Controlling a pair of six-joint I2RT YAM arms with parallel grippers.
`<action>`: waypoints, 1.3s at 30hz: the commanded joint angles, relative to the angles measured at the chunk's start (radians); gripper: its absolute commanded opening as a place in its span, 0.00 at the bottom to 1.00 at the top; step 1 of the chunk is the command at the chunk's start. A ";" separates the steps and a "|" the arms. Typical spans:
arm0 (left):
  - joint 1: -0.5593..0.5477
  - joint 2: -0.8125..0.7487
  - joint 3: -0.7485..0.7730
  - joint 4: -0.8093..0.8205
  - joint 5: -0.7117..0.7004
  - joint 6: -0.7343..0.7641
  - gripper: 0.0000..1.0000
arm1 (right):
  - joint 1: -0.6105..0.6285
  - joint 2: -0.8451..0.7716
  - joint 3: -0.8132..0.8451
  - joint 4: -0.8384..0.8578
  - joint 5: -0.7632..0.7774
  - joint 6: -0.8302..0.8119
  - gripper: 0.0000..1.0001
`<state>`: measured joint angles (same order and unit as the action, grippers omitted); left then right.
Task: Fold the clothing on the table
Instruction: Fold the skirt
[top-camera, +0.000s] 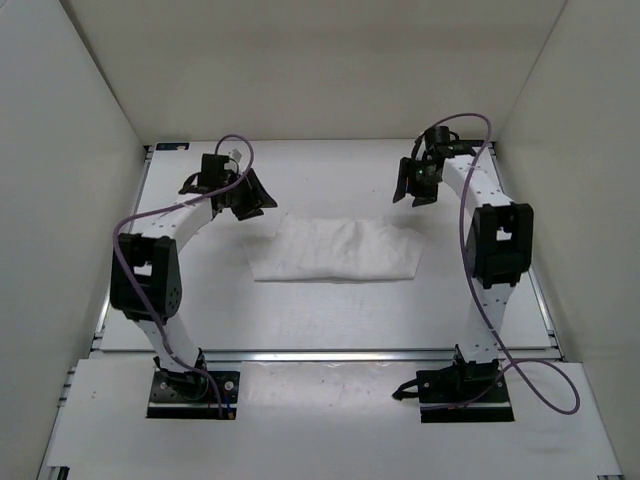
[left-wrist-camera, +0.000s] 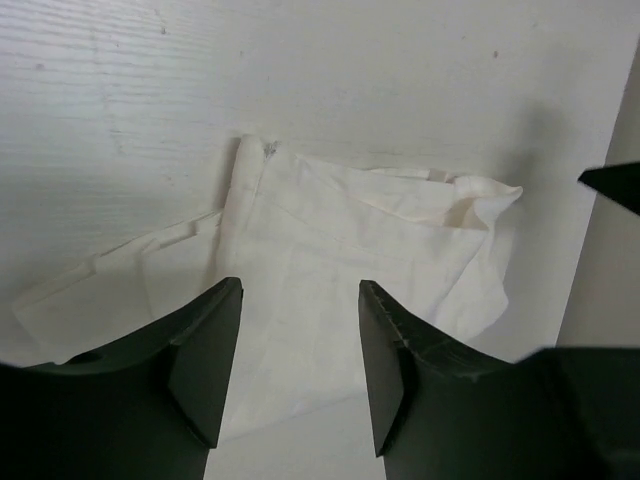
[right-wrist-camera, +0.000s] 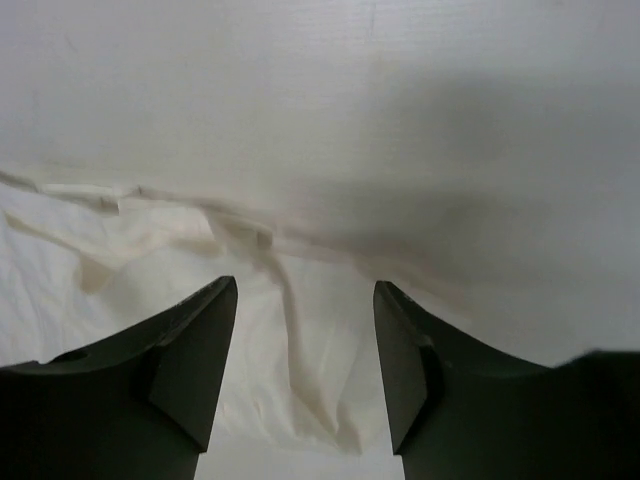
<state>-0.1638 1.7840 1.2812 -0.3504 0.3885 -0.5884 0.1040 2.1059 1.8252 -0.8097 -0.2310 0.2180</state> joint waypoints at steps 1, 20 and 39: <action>-0.003 -0.187 -0.110 0.050 0.001 0.013 0.62 | 0.002 -0.228 -0.198 0.065 0.046 0.035 0.55; -0.098 -0.394 -0.717 0.240 -0.241 -0.004 0.66 | -0.020 -0.716 -1.173 0.698 -0.103 0.349 0.58; -0.148 -0.317 -0.684 0.258 -0.234 0.010 0.00 | -0.069 -1.005 -1.403 0.682 0.059 0.442 0.60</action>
<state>-0.3004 1.4738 0.5995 -0.0666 0.1600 -0.5869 0.0654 1.1023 0.4450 -0.1612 -0.2016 0.6445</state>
